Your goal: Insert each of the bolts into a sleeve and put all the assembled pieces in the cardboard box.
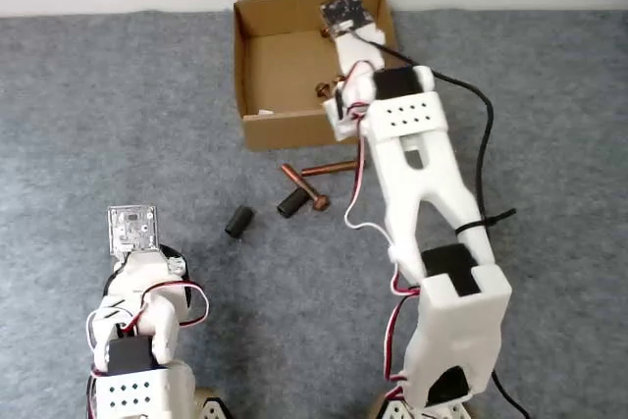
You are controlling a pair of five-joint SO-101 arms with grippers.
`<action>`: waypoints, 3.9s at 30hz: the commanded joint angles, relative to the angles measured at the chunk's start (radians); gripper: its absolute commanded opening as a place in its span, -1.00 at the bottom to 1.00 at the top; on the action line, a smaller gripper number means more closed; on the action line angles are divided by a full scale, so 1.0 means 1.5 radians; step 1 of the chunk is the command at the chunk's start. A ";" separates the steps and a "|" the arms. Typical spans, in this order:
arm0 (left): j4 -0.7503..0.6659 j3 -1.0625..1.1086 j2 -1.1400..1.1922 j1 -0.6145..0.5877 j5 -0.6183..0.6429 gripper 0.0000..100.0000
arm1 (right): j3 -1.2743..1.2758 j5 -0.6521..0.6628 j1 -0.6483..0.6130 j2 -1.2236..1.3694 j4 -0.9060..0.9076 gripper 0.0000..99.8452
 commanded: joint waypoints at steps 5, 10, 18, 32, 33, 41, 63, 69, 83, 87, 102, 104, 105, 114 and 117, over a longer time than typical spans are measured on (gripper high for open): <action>-0.012 -0.004 -0.007 -0.002 -0.009 -0.99 | -0.032 -0.216 -0.080 -0.031 0.113 -0.75; -0.012 -0.004 -0.006 -0.002 -0.009 -0.99 | -0.034 -0.329 -0.121 0.024 0.128 -0.75; -0.012 -0.004 -0.005 -0.002 -0.010 -0.99 | -0.036 -0.410 -0.176 0.096 0.103 -0.69; -0.012 -0.004 -0.005 -0.002 -0.010 -0.99 | -0.166 -0.439 -0.194 0.231 0.076 -0.59; -0.012 -0.004 -0.005 -0.002 -0.010 -0.99 | -0.178 -0.445 -0.194 0.241 0.083 -0.59; -0.012 -0.004 -0.004 -0.002 -0.010 -0.99 | -0.218 -0.489 -0.195 0.288 0.195 -0.68; -0.012 -0.004 -0.004 -0.002 -0.010 -0.99 | -0.218 -0.502 -0.176 0.354 0.129 -0.72; -0.012 -0.004 -0.004 -0.002 -0.010 -0.99 | -0.218 -0.497 -0.132 0.354 0.133 -0.72; -0.012 -0.004 -0.004 -0.001 -0.010 -0.99 | -0.218 -0.372 -0.157 0.351 0.137 -0.97; -0.012 -0.004 -0.004 -0.001 -0.010 -0.99 | -0.228 -0.357 -0.159 0.336 0.153 -0.98; -0.012 -0.004 -0.006 0.026 -0.010 -0.99 | -0.320 -0.361 -0.188 0.114 0.331 -0.98; -0.012 -0.004 -0.006 0.026 -0.010 -0.99 | -0.320 -0.361 -0.193 0.072 0.333 -0.98; -0.012 -0.004 -0.006 0.026 -0.010 -0.99 | -0.318 -0.361 -0.193 0.047 0.333 -0.98; -0.011 -0.004 -0.006 0.026 -0.009 -0.99 | -0.045 -0.408 -0.123 -0.243 0.332 -0.98; -0.011 -0.004 -0.006 0.026 -0.009 -0.99 | 0.062 -0.419 -0.077 -0.340 0.331 -0.98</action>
